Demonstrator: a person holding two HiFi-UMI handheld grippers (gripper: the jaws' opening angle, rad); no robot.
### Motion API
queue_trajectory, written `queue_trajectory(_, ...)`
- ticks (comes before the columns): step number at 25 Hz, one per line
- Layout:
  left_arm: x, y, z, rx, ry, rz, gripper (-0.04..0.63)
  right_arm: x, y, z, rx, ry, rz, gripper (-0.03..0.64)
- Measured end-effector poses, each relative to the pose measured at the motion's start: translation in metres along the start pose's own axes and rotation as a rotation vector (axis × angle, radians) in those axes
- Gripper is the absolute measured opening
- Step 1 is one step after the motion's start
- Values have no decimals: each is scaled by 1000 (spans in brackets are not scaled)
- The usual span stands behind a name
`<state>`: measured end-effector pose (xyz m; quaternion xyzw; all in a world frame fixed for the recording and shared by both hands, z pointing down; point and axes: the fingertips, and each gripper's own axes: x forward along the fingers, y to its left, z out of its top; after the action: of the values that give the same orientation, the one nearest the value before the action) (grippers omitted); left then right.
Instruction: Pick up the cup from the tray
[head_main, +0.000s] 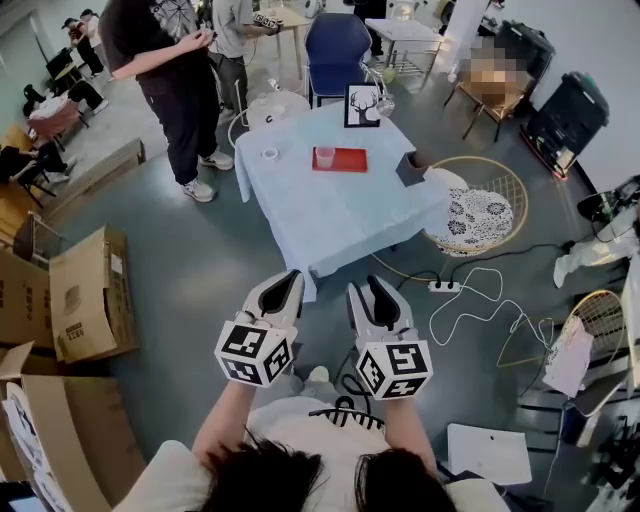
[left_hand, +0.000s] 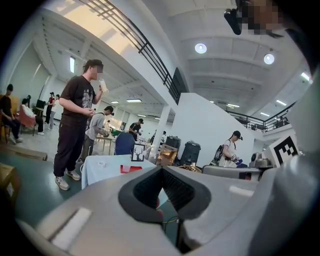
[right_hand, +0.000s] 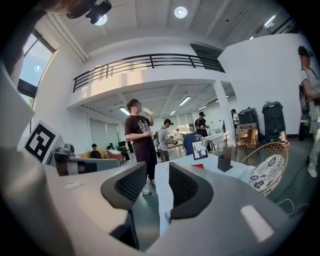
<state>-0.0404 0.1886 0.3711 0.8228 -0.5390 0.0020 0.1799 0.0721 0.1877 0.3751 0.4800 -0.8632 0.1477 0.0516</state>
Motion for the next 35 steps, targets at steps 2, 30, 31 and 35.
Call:
queue_trajectory(2,5,0,-1,0,1,9,0,1,-3,0,-11,9,18,171)
queue_trajectory(30,108,61,19,-5,38,-6,0,95,-40,17,-78,4,59,239)
queue_trajectory(31,112,67,22,-5,41,-5,0,102,-39,19,-77,4,64,246)
queue_trajectory(35,131,85,33,-6,47,-14,0,130,-42,28,-73,10,53,263)
